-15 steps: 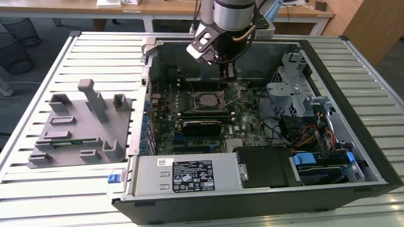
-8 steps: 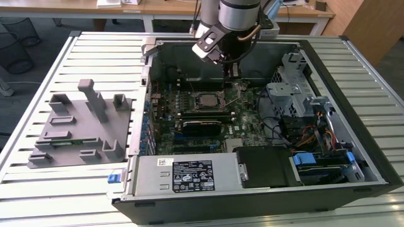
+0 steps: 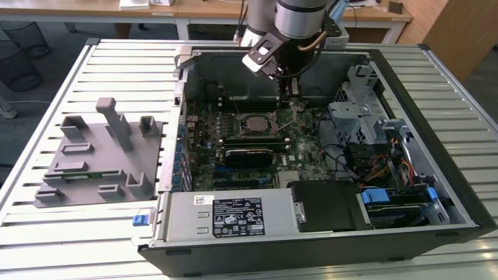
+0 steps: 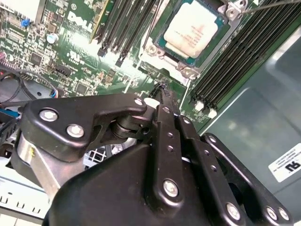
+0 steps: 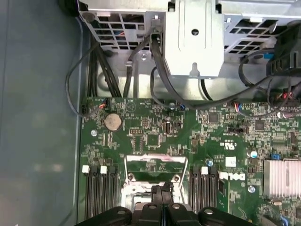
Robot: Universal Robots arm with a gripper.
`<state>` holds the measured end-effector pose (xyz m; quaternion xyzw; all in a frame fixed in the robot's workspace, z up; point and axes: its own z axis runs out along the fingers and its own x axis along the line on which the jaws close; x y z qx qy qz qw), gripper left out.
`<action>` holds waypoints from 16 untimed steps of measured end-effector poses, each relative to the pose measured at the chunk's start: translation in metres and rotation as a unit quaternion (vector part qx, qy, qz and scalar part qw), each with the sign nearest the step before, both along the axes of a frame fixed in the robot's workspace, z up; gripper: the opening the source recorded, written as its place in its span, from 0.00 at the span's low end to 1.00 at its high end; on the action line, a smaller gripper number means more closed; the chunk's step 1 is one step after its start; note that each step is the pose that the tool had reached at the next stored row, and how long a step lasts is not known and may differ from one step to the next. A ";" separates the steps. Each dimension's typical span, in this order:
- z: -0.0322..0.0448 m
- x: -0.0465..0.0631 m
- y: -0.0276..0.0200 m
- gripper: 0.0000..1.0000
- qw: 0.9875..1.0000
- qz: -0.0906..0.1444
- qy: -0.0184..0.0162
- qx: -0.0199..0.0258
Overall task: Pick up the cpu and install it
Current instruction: 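Close the cpu cover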
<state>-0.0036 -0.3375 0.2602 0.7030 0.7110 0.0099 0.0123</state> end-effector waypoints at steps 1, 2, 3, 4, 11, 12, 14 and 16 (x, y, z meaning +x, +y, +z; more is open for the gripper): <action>-0.0002 0.002 0.0002 0.11 1.000 0.000 0.000 0.000; -0.0003 0.003 0.0003 0.11 1.000 0.000 0.000 0.000; -0.0004 0.005 0.0005 0.11 1.000 0.000 0.000 0.000; -0.0005 0.006 0.0006 0.11 1.000 0.000 0.000 0.000; -0.0014 0.014 0.0014 0.11 1.000 0.000 0.000 0.000; -0.0015 0.015 0.0015 0.11 1.000 0.000 0.000 0.000; -0.0018 0.017 0.0016 0.11 1.000 0.000 0.000 0.000; -0.0022 0.019 0.0018 0.11 1.000 0.000 0.000 0.000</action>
